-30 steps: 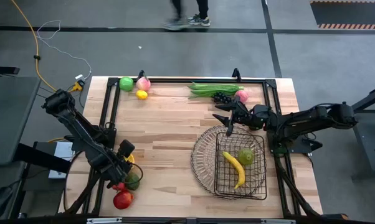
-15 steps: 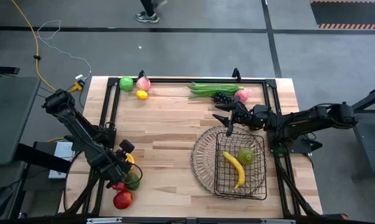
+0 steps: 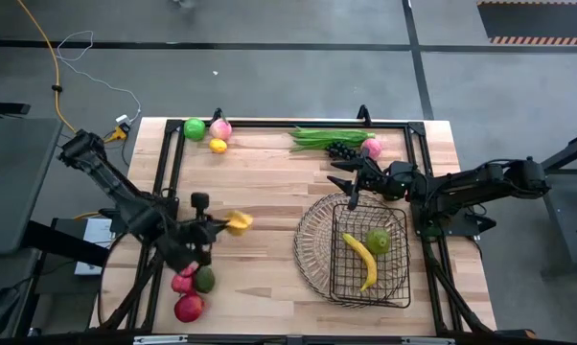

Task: Build produce basket
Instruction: Put the starfruit into the wire basket

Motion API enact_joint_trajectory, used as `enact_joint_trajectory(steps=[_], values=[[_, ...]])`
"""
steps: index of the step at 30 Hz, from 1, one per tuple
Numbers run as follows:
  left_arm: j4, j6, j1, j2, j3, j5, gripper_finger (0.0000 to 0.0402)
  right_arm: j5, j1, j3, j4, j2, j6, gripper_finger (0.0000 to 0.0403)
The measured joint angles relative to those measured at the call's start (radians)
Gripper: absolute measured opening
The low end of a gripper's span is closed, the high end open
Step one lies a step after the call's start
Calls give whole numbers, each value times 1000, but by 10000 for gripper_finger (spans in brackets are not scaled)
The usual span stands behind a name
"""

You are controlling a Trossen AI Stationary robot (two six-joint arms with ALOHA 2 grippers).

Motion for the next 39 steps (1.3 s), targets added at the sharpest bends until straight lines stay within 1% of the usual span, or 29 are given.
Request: enact_joint_trajectory(steps=[2, 3, 5, 8, 10, 12, 14, 16, 19, 21, 24, 28, 31, 35, 39], values=[[175, 100, 72, -36, -35, 17, 2, -7, 0, 0, 0, 0, 0, 191], [272, 151, 114, -55, -59, 48, 2, -7, 0, 0, 0, 0, 0, 191], [456, 255, 206, -85, -115, 148, 1, -8, 0, 0, 0, 0, 0, 191], [743, 361, 363, -108, -218, 337, 1, -8, 0, 0, 0, 0, 0, 191], [929, 394, 470, -107, -292, 471, 1, -8, 0, 0, 0, 0, 0, 191], [1106, 392, 571, -102, -362, 596, 1, -8, 0, 0, 0, 0, 1, 191], [1288, 358, 657, -73, -425, 679, 1, -29, 0, 0, 1, 0, 3, 191], [1426, 309, 727, -45, -484, 701, 1, -57, 0, 0, 15, 0, 3, 191], [1605, 262, 791, 12, -539, 685, 1, -71, 0, 0, 52, 0, 7, 191], [1655, 227, 811, 52, -559, 672, 1, -73, 0, 0, 61, 0, 8, 191], [1713, 205, 815, 103, -559, 669, 1, -76, 0, 0, 68, 13, 5, 191], [1719, 205, 813, 142, -535, 693, 1, -83, 0, 0, 128, 66, -28, 191], [1722, 205, 813, 157, -515, 710, 1, -102, 0, 2, 209, 128, -44, 191], [1720, 198, 807, 165, -499, 728, 1, -102, 0, 59, 231, 211, -45, 191], [1721, 194, 791, 165, -497, 715, 1, -113, 0, 148, 200, 305, -53, 191]])
